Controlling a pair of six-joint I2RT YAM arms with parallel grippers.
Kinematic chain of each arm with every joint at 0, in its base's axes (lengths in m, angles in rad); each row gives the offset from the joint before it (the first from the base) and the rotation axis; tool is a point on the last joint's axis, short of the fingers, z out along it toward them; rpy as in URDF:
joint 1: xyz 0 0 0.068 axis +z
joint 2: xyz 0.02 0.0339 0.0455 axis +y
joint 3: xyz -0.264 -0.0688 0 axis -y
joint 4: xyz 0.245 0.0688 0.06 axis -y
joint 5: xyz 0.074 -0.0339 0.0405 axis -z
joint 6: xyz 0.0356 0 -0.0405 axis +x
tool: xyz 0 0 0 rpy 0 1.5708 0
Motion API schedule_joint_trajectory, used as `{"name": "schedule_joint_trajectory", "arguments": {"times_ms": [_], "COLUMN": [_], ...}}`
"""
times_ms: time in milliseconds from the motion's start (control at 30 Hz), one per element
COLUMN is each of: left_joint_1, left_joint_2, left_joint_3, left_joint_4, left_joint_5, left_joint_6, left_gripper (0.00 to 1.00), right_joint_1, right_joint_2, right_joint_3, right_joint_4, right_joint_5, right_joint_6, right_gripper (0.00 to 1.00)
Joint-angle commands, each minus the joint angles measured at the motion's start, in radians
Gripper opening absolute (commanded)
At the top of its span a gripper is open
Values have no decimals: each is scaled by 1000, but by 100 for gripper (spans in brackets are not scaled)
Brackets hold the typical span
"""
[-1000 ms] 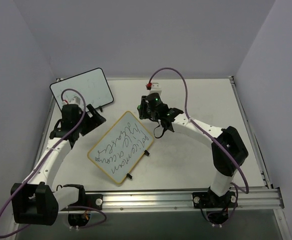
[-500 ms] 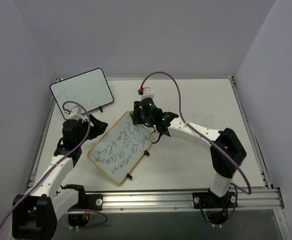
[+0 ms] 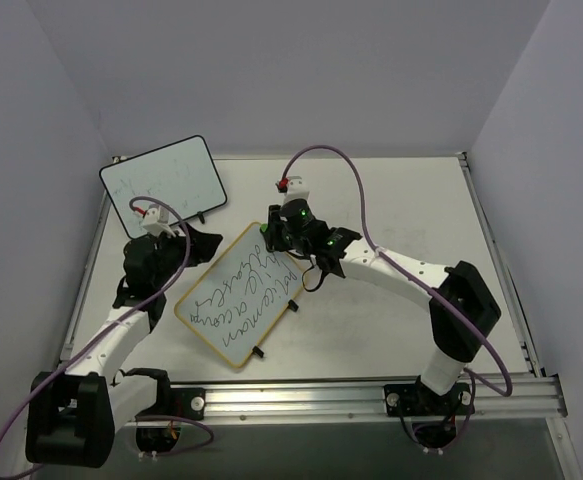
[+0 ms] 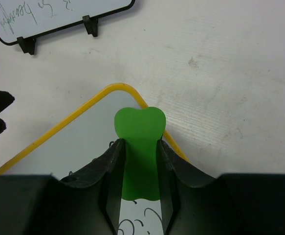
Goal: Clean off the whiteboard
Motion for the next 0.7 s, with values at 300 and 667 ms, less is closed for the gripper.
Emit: {"name": "schedule_joint_trajectory", "arguments": {"times_ms": [300, 667], "left_joint_1": [19, 16], "left_joint_2": [193, 209], "left_joint_3": [75, 59], "left_joint_4": [172, 209], "left_joint_5": [242, 309], "left_joint_6": [91, 78], "left_gripper": [70, 64], "right_joint_1": [25, 30], "right_joint_2": [-94, -84], "right_joint_3": [-73, -153], "right_joint_4": [32, 145], "right_joint_5": [39, 27], "right_joint_6": [-26, -12], "right_gripper": [8, 7]}}
